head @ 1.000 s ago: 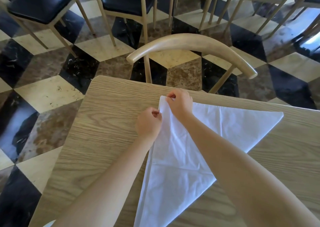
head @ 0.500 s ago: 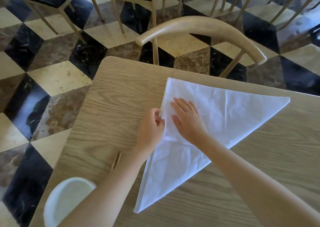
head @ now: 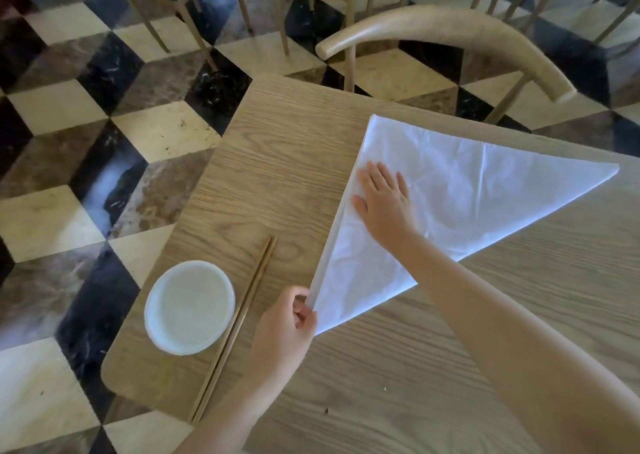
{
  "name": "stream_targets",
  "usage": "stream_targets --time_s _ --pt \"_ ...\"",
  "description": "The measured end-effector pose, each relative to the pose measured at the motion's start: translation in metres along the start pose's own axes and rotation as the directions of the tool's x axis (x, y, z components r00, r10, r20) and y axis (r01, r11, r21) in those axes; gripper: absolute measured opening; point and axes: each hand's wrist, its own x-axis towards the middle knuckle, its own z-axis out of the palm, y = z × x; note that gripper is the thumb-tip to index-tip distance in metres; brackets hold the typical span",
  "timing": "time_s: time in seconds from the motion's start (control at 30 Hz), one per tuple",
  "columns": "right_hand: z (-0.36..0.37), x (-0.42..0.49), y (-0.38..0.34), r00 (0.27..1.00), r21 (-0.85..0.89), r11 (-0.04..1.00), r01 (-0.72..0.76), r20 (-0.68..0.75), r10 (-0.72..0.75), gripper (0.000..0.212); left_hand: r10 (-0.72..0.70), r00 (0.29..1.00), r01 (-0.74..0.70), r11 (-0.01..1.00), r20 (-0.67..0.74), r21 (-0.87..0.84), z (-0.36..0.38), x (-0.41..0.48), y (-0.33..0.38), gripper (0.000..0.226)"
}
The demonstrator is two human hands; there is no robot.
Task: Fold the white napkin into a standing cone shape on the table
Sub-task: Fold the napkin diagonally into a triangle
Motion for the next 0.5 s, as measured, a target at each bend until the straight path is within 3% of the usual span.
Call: stream_targets --time_s 0.13,0.33,0.5 --pt "0.008 -0.001 -0.003 0.918 -0.141 0.948 0.287 -0.244 -0.314 0.026 0.063 0.996 -0.064 0.998 -0.070 -0.014 0.003 -0.019 -0.013 0.031" --pt "-0.002 -0.005 -0.003 0.868 -0.245 0.870 0.428 -0.158 -0.471 0.030 0.260 0.947 -0.243 0.964 -0.187 0.107 0.013 -0.030 -0.025 0.039" --pt "-0.018 0.004 -0.011 0.809 -0.370 0.760 0.535 -0.033 -0.586 0.032 0.272 0.928 -0.251 0.962 -0.254 0.112 0.014 -0.027 -0.030 0.037"
